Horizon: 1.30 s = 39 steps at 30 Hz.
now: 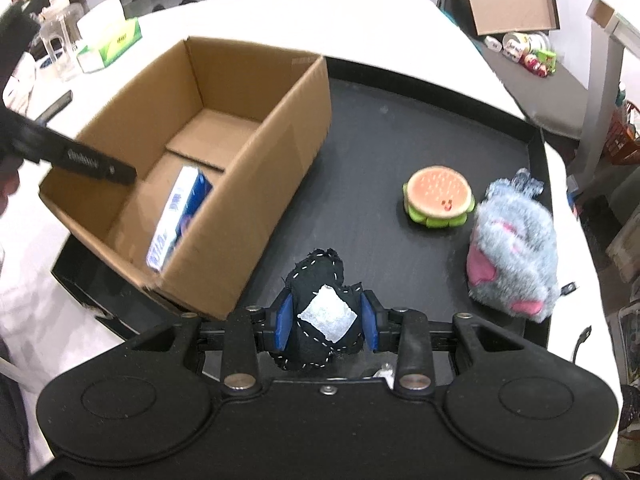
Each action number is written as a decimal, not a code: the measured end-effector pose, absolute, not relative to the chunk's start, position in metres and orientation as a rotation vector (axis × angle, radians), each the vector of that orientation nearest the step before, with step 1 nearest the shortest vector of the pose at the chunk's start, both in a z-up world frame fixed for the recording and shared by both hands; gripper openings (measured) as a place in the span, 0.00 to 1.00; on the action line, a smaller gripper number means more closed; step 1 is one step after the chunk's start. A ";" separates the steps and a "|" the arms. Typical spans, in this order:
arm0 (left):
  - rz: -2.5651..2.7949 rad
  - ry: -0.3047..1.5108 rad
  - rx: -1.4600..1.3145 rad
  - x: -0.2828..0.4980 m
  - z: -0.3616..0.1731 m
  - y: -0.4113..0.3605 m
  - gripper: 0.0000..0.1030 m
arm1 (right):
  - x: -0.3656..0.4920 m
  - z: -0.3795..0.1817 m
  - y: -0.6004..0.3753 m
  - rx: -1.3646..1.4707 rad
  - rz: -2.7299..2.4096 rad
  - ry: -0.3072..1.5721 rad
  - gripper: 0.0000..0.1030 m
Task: Organize soft objects
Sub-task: 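Lift the black cloth item with the right tool and carry it over the box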
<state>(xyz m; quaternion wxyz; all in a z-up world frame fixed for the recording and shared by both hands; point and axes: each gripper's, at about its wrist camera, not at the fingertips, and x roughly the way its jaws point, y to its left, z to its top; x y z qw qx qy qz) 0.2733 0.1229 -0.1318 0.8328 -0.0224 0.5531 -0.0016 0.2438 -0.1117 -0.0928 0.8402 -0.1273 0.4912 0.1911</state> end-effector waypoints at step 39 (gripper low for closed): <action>0.011 1.175 -0.058 0.269 -0.133 0.122 0.10 | 0.273 -0.032 -0.039 -0.233 0.559 0.887 0.34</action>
